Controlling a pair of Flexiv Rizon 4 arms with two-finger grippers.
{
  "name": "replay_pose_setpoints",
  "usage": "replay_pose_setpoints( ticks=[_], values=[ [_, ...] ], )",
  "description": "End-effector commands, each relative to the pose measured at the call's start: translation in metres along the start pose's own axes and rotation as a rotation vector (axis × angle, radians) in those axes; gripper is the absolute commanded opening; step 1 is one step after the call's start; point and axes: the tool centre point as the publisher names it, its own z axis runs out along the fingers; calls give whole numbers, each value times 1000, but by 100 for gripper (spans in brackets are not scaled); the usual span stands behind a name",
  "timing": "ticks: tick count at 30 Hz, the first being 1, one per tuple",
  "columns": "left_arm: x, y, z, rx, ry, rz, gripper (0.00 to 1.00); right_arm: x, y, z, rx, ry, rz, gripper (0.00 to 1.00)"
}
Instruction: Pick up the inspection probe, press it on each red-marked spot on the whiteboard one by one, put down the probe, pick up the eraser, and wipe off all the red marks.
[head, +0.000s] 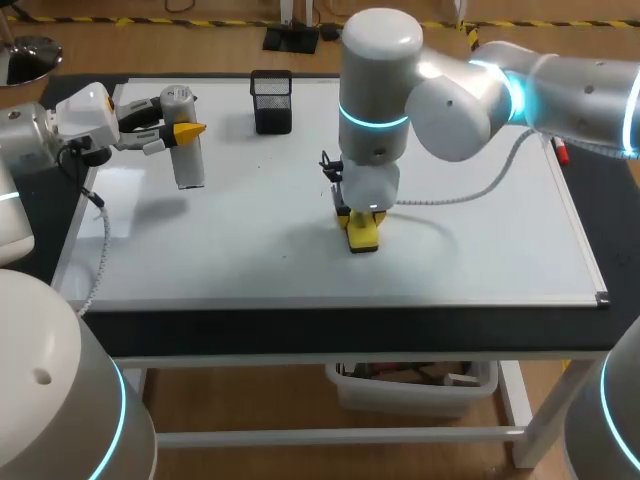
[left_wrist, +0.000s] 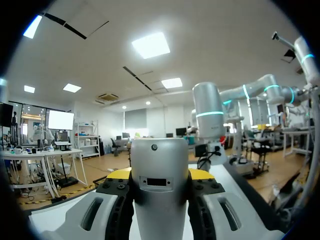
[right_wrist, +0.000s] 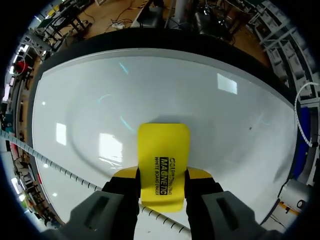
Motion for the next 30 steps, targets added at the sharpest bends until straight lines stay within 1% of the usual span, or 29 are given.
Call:
replay_pose_setpoints(
  ticks=[1,16,25,30],
  values=[
    [0,0,0,2,0,2,0,12,2,3,1,-2,10,0],
    [0,0,0,2,0,2,0,52,-4,6,-6,27,96,0],
    [0,0,0,2,0,2,0,63,-9,4,-2,53,107,0],
    [0,0,0,2,0,2,0,71,-15,-9,-33,47,121,0]
  ],
)
